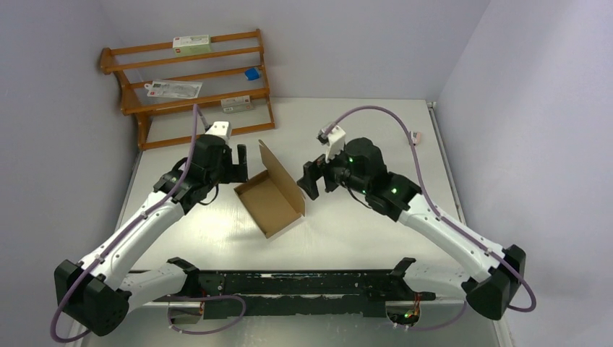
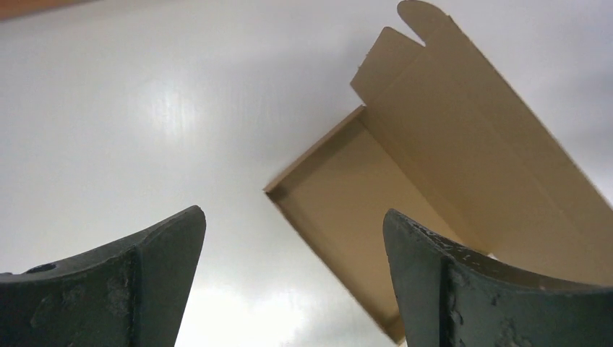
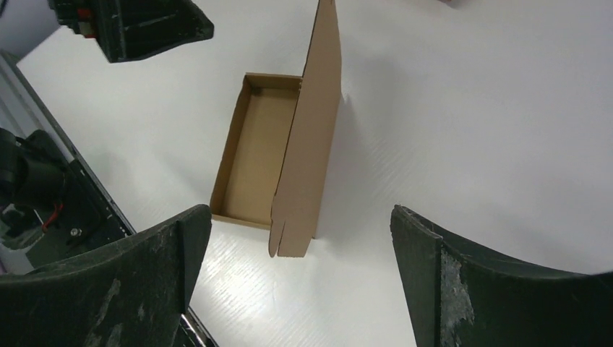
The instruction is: Fold the paper box
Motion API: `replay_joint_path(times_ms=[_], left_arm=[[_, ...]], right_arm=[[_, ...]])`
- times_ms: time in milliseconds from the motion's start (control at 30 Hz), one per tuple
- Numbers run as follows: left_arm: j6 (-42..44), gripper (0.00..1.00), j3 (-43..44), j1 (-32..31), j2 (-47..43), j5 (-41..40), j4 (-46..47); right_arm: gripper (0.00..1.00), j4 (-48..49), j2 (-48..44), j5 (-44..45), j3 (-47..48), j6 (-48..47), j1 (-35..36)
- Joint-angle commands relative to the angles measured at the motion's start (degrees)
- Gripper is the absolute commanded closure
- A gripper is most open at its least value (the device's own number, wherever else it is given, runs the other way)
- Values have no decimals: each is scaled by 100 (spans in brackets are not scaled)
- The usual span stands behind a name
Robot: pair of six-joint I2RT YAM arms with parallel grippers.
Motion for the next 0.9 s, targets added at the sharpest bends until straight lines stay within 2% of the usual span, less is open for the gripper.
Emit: replay_joint_path(times_ms=[0, 167, 333, 367, 433, 567, 667, 867], left_arm=[[1242, 3, 66, 81, -306, -251, -88], [1315, 3, -63, 414, -489, -37, -72], [1314, 4, -64, 786, -556, 78, -147], [1315, 5, -65, 851, -574, 116, -162], [1327, 5, -81, 943, -640, 198, -161], [1375, 4, -162, 1012, -813, 383, -121], [1375, 3, -200, 1022, -925, 369, -113], [1377, 3, -230, 1049, -1011, 514, -105]], right_arm=[[3, -1116, 766, -24, 749, -432, 134], [13, -1482, 1804, -61, 1506, -562, 372], [17, -1883, 2619, 166, 2207, -681, 576], [21, -1915, 2738, 199, 2288, -767, 591], [30, -2047, 2987, 337, 2479, -880, 600], [42, -2389, 3436, 476, 2874, -1037, 600], [63, -2412, 3639, 482, 2992, -1253, 600], [94, -2608, 4044, 584, 3470, -2195, 532]])
